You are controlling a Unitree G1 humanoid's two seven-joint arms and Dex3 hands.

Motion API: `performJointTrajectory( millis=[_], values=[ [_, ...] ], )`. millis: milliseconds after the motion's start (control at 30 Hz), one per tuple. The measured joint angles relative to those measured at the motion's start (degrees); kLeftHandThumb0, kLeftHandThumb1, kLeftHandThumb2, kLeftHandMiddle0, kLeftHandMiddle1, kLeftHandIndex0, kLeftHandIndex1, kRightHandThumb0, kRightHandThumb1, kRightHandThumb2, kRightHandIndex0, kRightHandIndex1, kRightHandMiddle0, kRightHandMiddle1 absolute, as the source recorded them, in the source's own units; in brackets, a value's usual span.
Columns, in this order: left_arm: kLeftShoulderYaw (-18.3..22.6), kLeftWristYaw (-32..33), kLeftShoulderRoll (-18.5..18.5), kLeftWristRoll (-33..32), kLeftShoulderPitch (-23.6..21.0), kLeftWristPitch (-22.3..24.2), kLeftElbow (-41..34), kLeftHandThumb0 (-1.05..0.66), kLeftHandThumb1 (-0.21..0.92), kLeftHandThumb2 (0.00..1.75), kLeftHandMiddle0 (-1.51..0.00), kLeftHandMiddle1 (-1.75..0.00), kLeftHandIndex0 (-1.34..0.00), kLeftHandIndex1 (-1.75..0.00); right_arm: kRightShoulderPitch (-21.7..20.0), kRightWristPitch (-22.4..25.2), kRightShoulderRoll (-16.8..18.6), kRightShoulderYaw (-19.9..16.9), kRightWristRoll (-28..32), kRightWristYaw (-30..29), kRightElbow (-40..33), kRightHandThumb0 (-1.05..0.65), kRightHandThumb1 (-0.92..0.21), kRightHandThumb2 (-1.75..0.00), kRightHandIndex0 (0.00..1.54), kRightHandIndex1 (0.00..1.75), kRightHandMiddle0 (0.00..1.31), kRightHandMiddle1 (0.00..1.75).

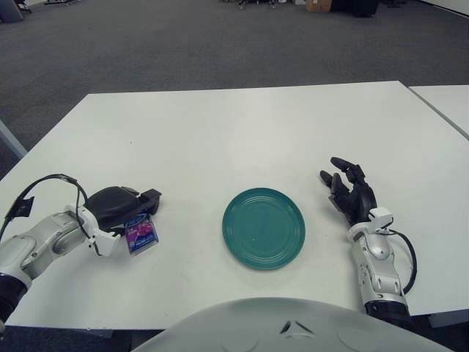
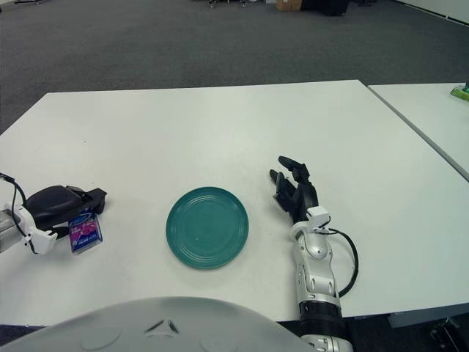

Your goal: Put the gum into the plate.

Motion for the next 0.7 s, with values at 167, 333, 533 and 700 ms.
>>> performJointTrajectory(
  millis=[167,333,533,700],
  values=[
    [3.6,-2.4,-0.5,-3.5,0.3,3.2,-4.5,0.0,0.13,1.44,-0.78,-1.67,-0.64,-1.55,-0.1,0.0,0.0,0.0,0.0,0.0,0.1,-0.66,-0.92,-0.72,0.64,0.02,0.16,0.88],
    [6.3,-2.8,-2.7,-9.5,-0.4,3.8,-4.6,0.0,0.0,1.59,-0.88,-1.55,-0.68,-1.71,-0.5,0.0,0.0,0.0,0.0,0.0,0.5,-0.66,-0.92,-0.72,0.64,0.02,0.17,0.88],
    [8.7,-6.3,-7.0,-19.0,-1.3,8.1,-7.0,0.0,0.03,1.61,-0.8,-1.68,-0.65,-1.74,-0.9,0.0,0.0,-0.2,0.0,0.0,1.1,-0.66,-0.92,-0.73,0.62,0.01,0.17,0.89],
    [10.0,-10.8,-9.8,-25.7,-2.1,16.0,-16.3,0.0,0.11,1.55,-0.73,-1.72,-0.58,-1.75,-1.1,-0.3,0.0,-0.2,-0.1,0.0,1.5,-0.66,-0.92,-0.74,0.62,0.01,0.17,0.89]
  ],
)
